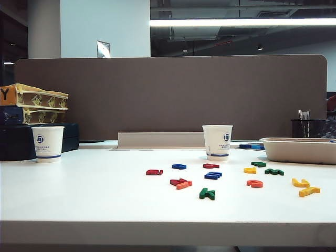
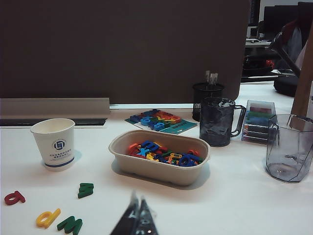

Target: Pick up the letter "c" and put it in the paper cup.

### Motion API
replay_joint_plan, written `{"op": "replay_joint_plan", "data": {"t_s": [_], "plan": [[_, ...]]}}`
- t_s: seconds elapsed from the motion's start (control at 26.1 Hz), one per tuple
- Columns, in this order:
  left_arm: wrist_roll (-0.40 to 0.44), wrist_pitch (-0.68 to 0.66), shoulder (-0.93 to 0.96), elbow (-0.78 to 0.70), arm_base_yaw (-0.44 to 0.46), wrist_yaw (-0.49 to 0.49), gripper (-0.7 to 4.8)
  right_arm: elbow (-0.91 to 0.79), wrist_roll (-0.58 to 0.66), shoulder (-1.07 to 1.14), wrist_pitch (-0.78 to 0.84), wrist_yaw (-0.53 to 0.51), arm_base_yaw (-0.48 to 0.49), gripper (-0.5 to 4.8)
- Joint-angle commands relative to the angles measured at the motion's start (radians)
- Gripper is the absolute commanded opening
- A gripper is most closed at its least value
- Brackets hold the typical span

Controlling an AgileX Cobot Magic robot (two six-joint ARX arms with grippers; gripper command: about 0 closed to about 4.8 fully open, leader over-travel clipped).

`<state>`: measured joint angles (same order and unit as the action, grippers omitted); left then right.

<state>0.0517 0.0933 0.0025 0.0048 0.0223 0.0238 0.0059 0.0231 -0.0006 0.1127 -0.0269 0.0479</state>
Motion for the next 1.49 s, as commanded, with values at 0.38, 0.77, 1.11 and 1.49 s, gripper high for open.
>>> {"op": "replay_joint_plan", "data": {"t_s": [0.38,0.77,1.11,1.49], "plan": [[0.000,-0.006,0.000,0.004,0.000,-0.001,-0.06,-0.003,0.003,-0.003,-0.006,0.002,-0.001,-0.08],[-0.049,0.016,0.000,0.005,0.000,0.011,-0.06,-0.004,0.005,-0.003,0.011,0.003,0.000,-0.08],[-0.138,0.194,0.000,0.006,0.000,0.201,-0.05,-0.002,0.146,-0.003,0.106,0.006,0.000,-0.09],[-0.132,0.095,0.000,0.086,-0.001,0.208,-0.05,0.046,0.268,-0.001,0.170,-0.021,0.000,0.04]]}}
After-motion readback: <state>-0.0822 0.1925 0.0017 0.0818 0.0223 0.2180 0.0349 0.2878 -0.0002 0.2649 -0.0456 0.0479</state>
